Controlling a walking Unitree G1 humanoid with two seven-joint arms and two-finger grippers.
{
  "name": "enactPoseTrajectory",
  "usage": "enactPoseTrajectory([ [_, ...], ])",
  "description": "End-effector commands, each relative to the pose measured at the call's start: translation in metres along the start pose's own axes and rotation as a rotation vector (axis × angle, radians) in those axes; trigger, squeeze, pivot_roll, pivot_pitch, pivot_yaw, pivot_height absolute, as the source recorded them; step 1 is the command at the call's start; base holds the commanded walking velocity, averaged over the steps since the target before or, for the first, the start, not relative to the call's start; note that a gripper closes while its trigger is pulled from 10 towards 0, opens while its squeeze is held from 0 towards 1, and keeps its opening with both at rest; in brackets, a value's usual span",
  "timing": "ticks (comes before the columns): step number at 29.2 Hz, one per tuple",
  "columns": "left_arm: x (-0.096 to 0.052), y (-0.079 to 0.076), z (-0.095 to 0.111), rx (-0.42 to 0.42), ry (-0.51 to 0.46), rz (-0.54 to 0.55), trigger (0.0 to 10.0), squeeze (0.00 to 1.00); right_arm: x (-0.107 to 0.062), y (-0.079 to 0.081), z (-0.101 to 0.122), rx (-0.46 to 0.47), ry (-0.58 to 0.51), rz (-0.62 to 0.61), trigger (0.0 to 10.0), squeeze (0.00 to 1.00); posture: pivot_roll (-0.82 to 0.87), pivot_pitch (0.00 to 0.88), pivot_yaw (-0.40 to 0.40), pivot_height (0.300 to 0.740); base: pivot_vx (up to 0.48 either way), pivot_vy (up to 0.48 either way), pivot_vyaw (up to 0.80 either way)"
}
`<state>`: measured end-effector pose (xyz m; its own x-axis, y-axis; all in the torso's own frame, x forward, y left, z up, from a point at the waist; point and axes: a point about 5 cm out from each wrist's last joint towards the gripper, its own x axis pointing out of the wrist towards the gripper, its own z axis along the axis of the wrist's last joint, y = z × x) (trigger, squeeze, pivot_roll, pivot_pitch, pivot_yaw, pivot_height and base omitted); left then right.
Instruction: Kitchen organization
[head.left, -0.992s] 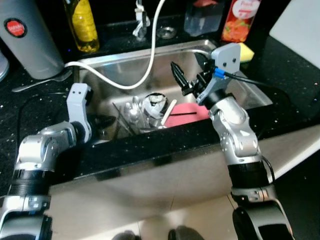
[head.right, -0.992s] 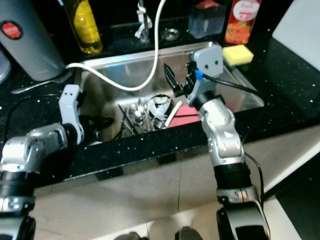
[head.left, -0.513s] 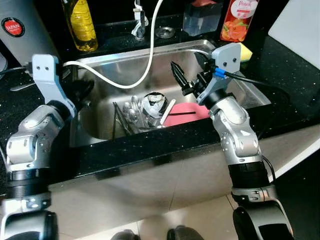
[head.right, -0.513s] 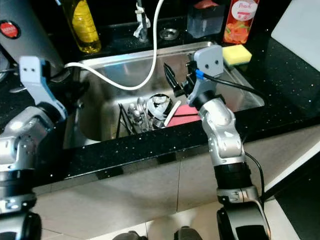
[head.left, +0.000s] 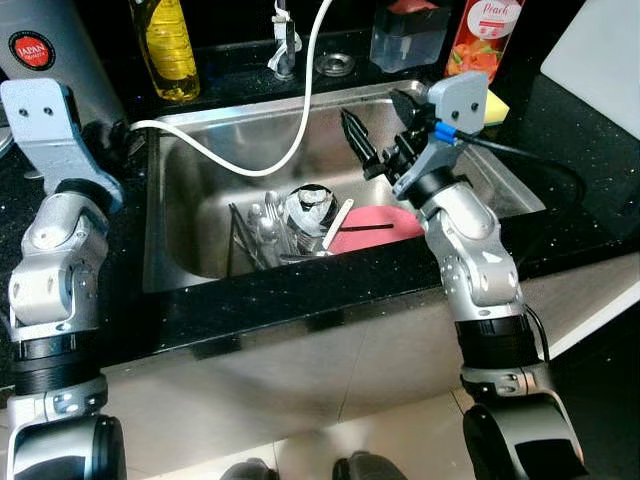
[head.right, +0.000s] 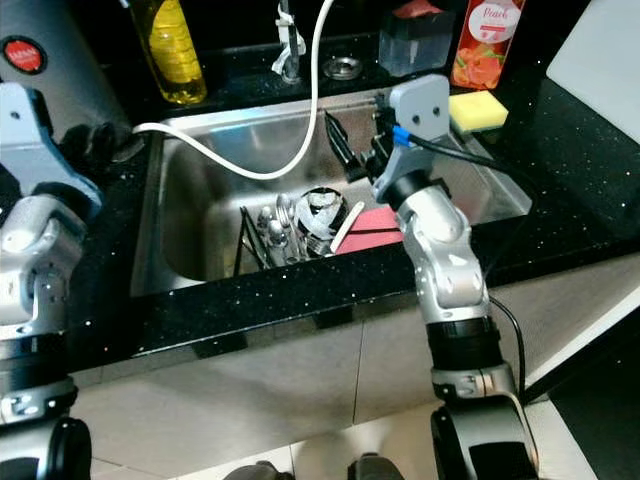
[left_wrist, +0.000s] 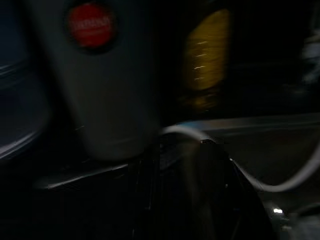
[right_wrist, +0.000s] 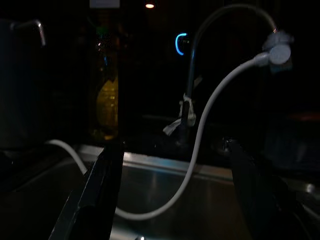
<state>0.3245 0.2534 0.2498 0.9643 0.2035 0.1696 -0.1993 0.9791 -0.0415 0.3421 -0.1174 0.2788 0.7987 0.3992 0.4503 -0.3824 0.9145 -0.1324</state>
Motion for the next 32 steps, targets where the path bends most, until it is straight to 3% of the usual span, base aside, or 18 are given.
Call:
enactPoseTrajectory([
  [1, -0.003, 0.014, -0.008, 0.030, 0.051, 0.078, 10.0, 0.00, 0.001, -0.002, 0.005, 0.011, -0.020, -0.018, 10.0, 0.00, 0.01, 0.067, 0.031, 0.740, 0.000, 0.000, 0.00],
  [2, -0.003, 0.014, -0.008, 0.030, 0.051, 0.078, 10.0, 0.00, 0.001, -0.002, 0.005, 0.011, -0.020, -0.018, 10.0, 0.00, 0.01, 0.067, 0.031, 0.740, 0.000, 0.000, 0.00],
  [3, -0.004, 0.024, -0.010, 0.044, 0.066, 0.134, 10.0, 0.00, 0.001, -0.004, 0.006, 0.009, -0.021, -0.025, 10.0, 0.00, 0.01, 0.065, 0.031, 0.740, 0.000, 0.000, 0.00],
  [6, -0.009, 0.059, -0.014, 0.160, 0.129, 0.380, 10.0, 0.00, 0.001, -0.006, 0.005, 0.003, -0.020, -0.034, 10.0, 0.00, 0.01, 0.062, 0.031, 0.740, 0.000, 0.000, 0.00],
  [7, -0.009, 0.059, -0.014, 0.160, 0.129, 0.380, 10.0, 0.00, 0.001, -0.006, 0.005, 0.003, -0.020, -0.034, 10.0, 0.00, 0.01, 0.062, 0.031, 0.740, 0.000, 0.000, 0.00],
  [11, -0.015, 0.095, -0.021, 0.195, 0.185, 0.601, 10.0, 0.00, 0.000, -0.006, 0.002, 0.001, -0.009, -0.035, 10.0, 0.00, 0.02, 0.060, 0.031, 0.740, 0.000, 0.000, 0.00],
  [13, -0.016, 0.100, -0.022, 0.195, 0.197, 0.638, 10.0, 0.00, 0.000, -0.006, 0.002, 0.001, -0.008, -0.034, 10.0, 0.00, 0.02, 0.060, 0.031, 0.740, 0.000, 0.000, 0.00],
  [14, -0.017, 0.108, -0.023, 0.192, 0.209, 0.681, 10.0, 1.00, 0.000, -0.006, 0.002, 0.002, -0.007, -0.034, 10.0, 0.00, 0.01, 0.059, 0.031, 0.740, 0.000, 0.000, 0.00],
  [19, -0.016, 0.126, -0.035, 0.173, 0.258, 0.795, 10.0, 1.00, -0.001, -0.006, 0.001, -0.001, -0.004, -0.036, 10.0, 0.00, 0.00, 0.063, 0.034, 0.740, 0.000, 0.000, 0.00],
  [25, -0.013, 0.129, -0.040, 0.110, 0.275, 0.854, 10.0, 1.00, -0.002, -0.008, 0.001, -0.004, -0.001, -0.041, 10.0, 0.00, 0.00, 0.069, 0.034, 0.740, 0.000, 0.000, 0.00],
  [26, -0.009, 0.130, -0.040, 0.048, 0.271, 0.874, 10.0, 1.00, -0.003, -0.008, 0.001, -0.006, 0.001, -0.044, 10.0, 0.00, -0.01, 0.075, 0.037, 0.740, 0.000, 0.000, 0.00],
  [27, -0.009, 0.130, -0.040, 0.048, 0.271, 0.874, 10.0, 1.00, -0.003, -0.008, 0.001, -0.006, 0.001, -0.044, 10.0, 0.00, -0.01, 0.075, 0.037, 0.740, 0.000, 0.000, 0.00],
  [28, -0.004, 0.130, -0.036, -0.037, 0.251, 0.885, 10.0, 0.00, -0.004, -0.009, 0.001, -0.007, 0.003, -0.047, 10.0, 0.00, -0.01, 0.082, 0.038, 0.740, 0.000, 0.000, 0.00],
  [29, 0.001, 0.130, -0.032, -0.140, 0.232, 0.908, 10.0, 0.00, -0.006, -0.009, 0.001, -0.007, 0.005, -0.049, 10.0, 0.00, -0.01, 0.086, 0.039, 0.740, 0.000, 0.000, 0.00],
  [32, 0.003, 0.132, -0.030, -0.192, 0.232, 0.934, 10.0, 0.00, -0.006, -0.008, 0.001, -0.005, 0.006, -0.049, 10.0, 0.00, -0.01, 0.089, 0.041, 0.740, 0.000, 0.000, 0.00],
])
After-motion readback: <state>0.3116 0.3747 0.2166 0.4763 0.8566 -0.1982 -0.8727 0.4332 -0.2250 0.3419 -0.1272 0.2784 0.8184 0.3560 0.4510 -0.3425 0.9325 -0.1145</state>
